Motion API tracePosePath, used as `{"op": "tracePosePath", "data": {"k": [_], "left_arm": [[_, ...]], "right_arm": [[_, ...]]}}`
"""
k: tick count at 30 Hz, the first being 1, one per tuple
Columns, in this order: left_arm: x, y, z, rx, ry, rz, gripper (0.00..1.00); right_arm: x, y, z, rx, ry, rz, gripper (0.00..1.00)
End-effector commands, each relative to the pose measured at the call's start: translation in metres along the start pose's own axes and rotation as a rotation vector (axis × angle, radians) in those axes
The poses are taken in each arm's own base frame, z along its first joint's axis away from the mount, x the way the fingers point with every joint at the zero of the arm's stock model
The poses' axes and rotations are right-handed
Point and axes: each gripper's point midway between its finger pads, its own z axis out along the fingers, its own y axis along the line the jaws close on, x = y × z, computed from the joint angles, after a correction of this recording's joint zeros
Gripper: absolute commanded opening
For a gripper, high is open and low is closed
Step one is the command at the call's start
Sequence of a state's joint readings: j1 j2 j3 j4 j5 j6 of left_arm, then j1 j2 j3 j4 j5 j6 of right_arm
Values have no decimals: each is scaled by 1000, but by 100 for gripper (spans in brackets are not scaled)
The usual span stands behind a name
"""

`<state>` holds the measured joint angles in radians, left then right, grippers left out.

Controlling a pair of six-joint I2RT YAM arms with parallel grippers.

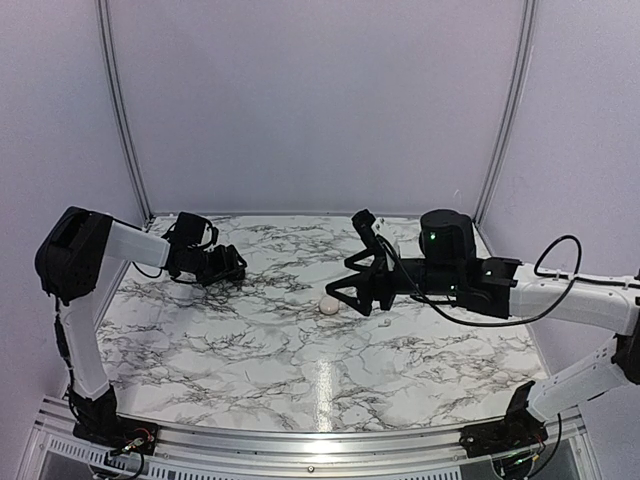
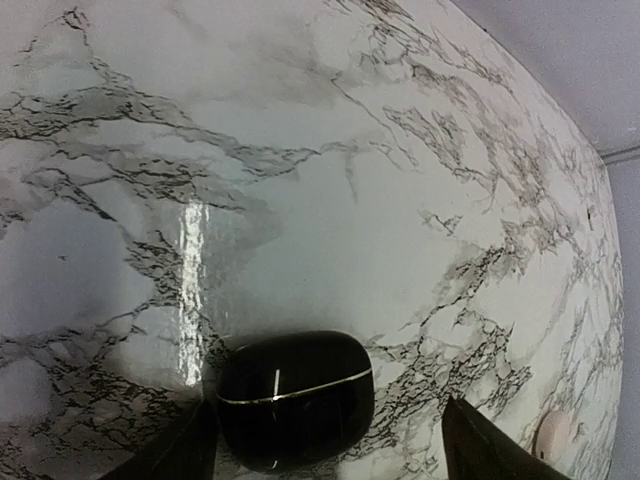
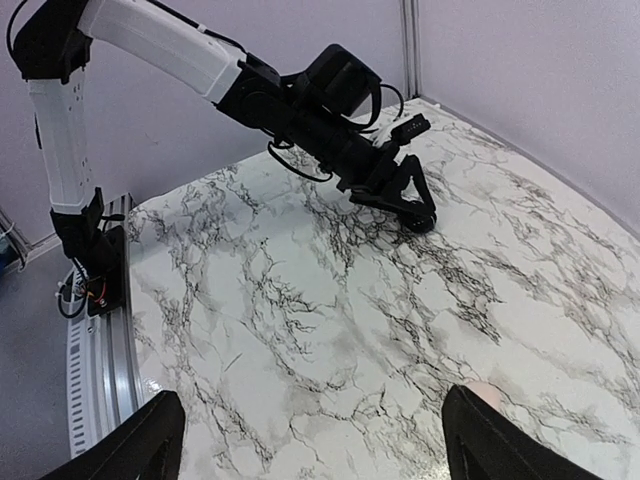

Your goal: Insert the wireless bluetooth earbuds into the charging case

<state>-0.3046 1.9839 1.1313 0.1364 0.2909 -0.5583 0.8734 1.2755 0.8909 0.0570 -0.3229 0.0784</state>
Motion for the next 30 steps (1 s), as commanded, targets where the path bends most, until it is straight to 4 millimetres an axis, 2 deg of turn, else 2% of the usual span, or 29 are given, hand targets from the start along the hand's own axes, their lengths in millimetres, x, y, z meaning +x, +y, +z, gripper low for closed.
{"op": "tracePosePath", "data": {"k": [1,2,6,7,11,16,19,23,30], "left_arm": [[-1,14,-16,-78,-19,-2,94],[-3,14,-20,-85,-30,4,98],[-13,10,-40,-106,-87,28,99],[-16,7,-45,-101,-101,33,99],[-29,-17,-76,-25,-193,66,99],[-40,-38,-120,25,-317,110,99],[-40,-48,-141,32,-366,149,99],[-33,-60,-159,31,-414,192,99],[-19,-67,-172,6,-451,241,99]], "right_arm": [[-3,-20,-2,64,6,26,89],[-2,-25,-2,76,11,33,89],[8,-49,0,143,42,73,89],[15,-56,1,161,70,88,89],[35,-78,9,229,135,109,89],[66,-99,31,285,239,116,88],[86,-111,45,303,298,123,88],[110,-126,64,335,373,129,88],[143,-150,83,396,456,173,90]]}}
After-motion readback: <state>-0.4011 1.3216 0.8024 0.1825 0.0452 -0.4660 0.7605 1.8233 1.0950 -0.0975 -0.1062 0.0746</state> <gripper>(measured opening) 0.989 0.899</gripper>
